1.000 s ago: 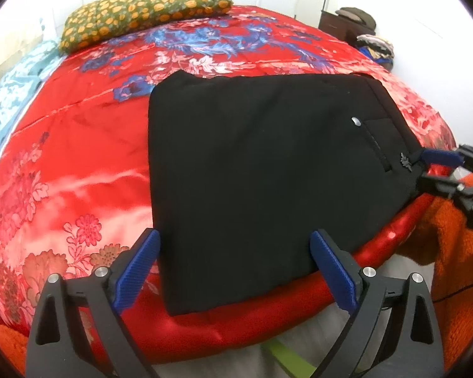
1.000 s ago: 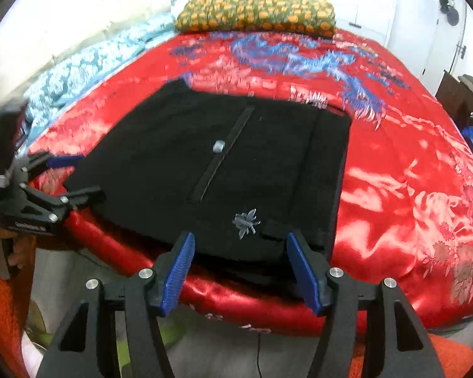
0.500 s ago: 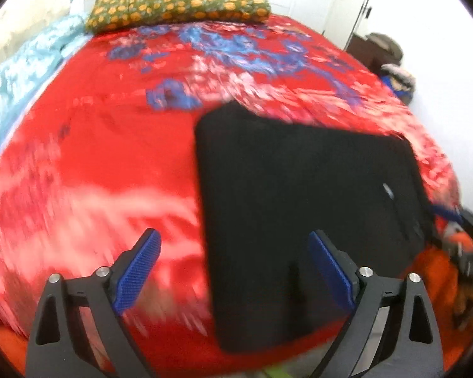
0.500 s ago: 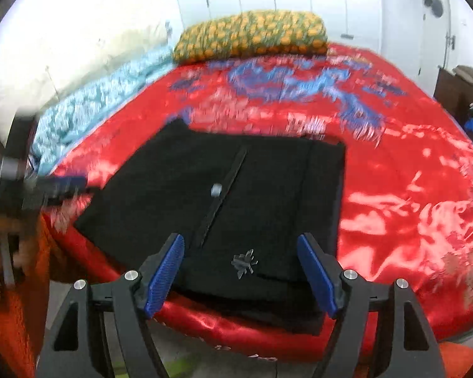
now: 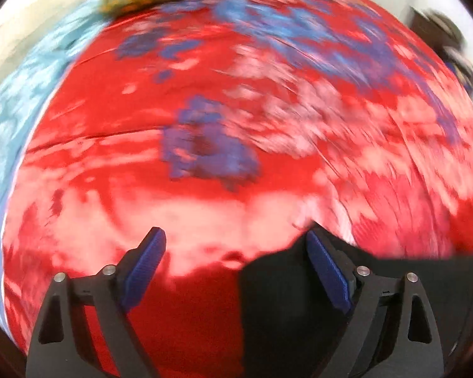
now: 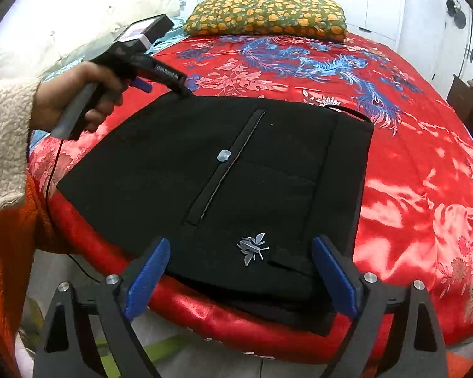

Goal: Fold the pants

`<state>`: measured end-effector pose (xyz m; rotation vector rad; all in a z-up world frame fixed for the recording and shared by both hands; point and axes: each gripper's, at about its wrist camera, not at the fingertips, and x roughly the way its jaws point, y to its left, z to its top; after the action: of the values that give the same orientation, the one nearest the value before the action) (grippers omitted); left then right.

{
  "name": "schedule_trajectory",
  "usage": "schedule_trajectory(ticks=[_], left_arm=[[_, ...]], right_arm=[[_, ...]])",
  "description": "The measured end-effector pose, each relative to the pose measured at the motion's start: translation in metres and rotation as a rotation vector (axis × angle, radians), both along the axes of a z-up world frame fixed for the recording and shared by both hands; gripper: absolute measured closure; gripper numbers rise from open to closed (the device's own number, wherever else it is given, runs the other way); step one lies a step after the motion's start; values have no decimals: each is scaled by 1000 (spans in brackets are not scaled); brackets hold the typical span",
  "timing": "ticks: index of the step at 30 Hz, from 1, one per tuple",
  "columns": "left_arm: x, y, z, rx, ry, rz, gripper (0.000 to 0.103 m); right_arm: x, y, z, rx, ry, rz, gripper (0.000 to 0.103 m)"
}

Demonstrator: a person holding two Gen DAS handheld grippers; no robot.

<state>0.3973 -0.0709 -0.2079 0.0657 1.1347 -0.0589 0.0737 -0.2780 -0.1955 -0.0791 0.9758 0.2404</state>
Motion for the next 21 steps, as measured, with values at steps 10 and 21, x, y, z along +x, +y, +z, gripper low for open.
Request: schedule_trajectory(ticks=[10,21], left_arm=[[-97,21,53,-9,-94,-106,13],[-147,7,94,30,-183,-139,13]], right_arm=[[-12,-24,36,136,-121,-58,12],[-18,-31,49,125,-170,-120,12]])
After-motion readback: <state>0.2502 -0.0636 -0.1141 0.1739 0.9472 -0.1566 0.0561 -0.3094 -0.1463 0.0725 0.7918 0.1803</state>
